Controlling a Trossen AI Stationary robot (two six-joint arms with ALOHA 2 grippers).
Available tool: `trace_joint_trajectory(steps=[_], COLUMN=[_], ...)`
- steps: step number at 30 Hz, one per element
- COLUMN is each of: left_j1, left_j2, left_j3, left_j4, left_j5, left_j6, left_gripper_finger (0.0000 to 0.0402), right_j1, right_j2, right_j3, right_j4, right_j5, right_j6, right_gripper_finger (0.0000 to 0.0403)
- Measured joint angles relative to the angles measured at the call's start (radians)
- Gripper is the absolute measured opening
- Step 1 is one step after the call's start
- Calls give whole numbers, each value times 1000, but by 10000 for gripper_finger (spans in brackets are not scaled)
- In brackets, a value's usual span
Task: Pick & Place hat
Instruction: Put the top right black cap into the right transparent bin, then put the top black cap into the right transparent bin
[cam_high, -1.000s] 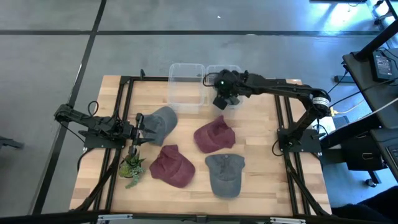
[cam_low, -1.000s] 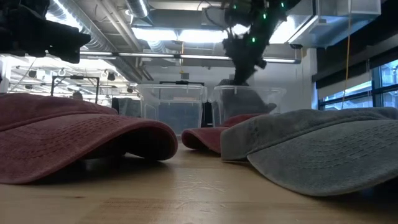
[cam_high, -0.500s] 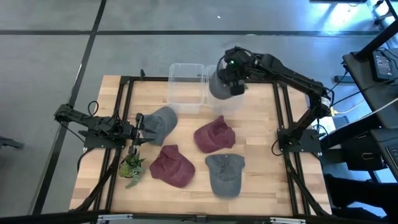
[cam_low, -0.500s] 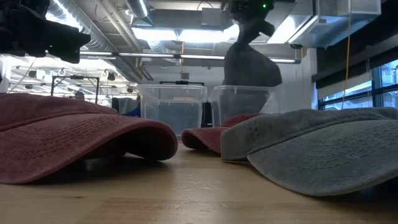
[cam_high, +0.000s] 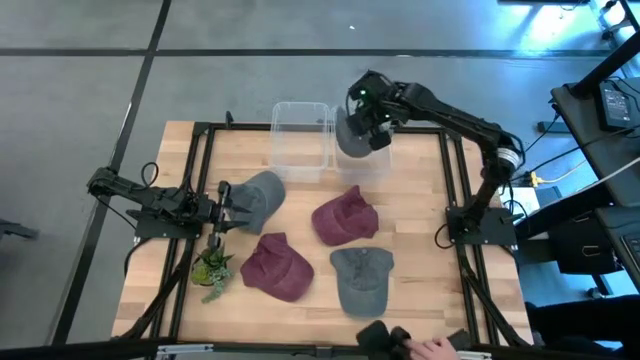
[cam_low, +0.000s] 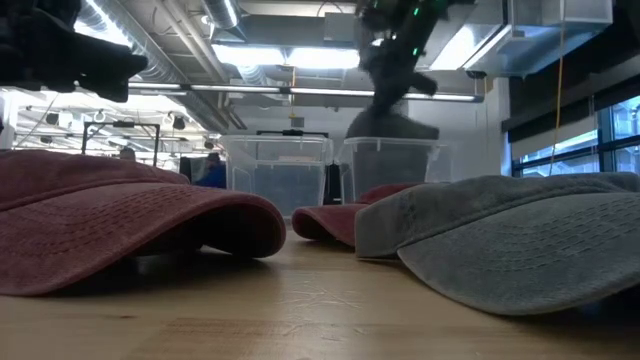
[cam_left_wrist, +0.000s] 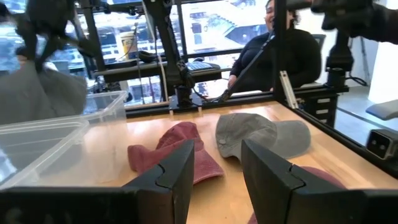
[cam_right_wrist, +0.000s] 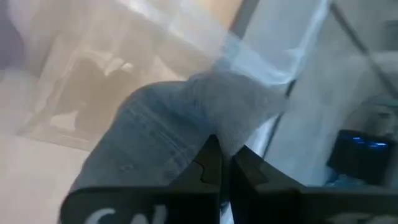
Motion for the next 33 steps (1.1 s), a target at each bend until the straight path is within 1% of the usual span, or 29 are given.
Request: trace_joint_trajectory(steps=[5, 6, 9, 11, 14, 20, 23, 30, 33], left_j1=[0, 0, 0, 0, 0, 0, 0, 0, 0], left_j2=[0, 0, 0, 0, 0, 0, 0, 0, 0], left_j3=[0, 0, 0, 0, 0, 0, 0, 0, 0], left_j4=[1, 1, 1, 1, 1, 0, 0, 0, 0], left_j5=[-11, -11, -11, -10, -10, -10, -10, -9, -9], left_j6=[0, 0, 0, 0, 0, 0, 0, 0, 0], left_gripper_finger=[127, 127, 127, 127, 127, 127, 127, 127, 127], right_j1=[-33, -38, -48, -53, -55, -55, -54, -51, -49], right_j2=[75, 86, 113, 116, 116, 114, 114, 106, 82], right_j3=[-6, -6, -6, -6, -6, -6, -6, -6, -6], right_j4=[18, 33, 85, 97, 99, 98, 97, 94, 98], right_j5=[8, 25, 121, 161, 170, 236, 239, 231, 215], right_j6=[-3, -2, 5, 4, 4, -23, -21, 74, 102], right_gripper_finger=[6, 6, 15, 23, 34, 51, 77, 179, 210])
